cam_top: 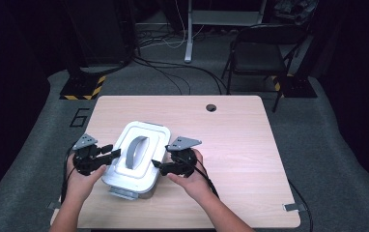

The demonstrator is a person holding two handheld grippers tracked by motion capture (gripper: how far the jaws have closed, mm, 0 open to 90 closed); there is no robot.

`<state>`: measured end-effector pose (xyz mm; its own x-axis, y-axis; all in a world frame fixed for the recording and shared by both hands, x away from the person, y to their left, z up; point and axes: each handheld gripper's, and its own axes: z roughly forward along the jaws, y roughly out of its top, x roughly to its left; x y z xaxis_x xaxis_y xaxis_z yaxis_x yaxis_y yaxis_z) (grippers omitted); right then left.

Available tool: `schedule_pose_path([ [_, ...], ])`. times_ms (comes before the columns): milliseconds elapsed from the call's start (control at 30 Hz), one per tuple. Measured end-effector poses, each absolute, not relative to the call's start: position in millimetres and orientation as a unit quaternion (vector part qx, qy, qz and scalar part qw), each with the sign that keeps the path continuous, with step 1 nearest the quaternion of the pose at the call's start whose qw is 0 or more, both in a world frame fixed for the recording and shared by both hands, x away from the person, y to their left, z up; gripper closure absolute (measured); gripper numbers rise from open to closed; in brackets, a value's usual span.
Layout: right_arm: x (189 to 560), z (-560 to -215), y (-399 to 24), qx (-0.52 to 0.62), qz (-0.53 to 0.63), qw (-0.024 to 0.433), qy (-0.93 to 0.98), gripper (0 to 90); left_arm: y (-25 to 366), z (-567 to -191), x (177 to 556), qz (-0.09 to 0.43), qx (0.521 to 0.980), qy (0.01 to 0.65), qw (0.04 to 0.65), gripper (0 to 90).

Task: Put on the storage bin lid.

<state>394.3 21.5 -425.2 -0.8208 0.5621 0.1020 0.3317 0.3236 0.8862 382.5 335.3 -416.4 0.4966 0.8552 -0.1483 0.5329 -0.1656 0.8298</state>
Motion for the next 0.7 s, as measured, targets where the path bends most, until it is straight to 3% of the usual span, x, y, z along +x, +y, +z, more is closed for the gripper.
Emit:
schedule_pose_path([
  [600, 394.3, -426.9, 19.4, 0.285, 0.518, 0.104, 0.800, 28.0, 336.6, -416.7, 387.2, 0.172, 0.736, 0.475, 0.452, 55.6],
  [700, 395.8, -425.3, 16.0, 0.285, 0.519, 0.083, 0.802, 30.3, 337.3, -414.8, 386.1, 0.176, 0.736, 0.476, 0.448, 50.5],
])
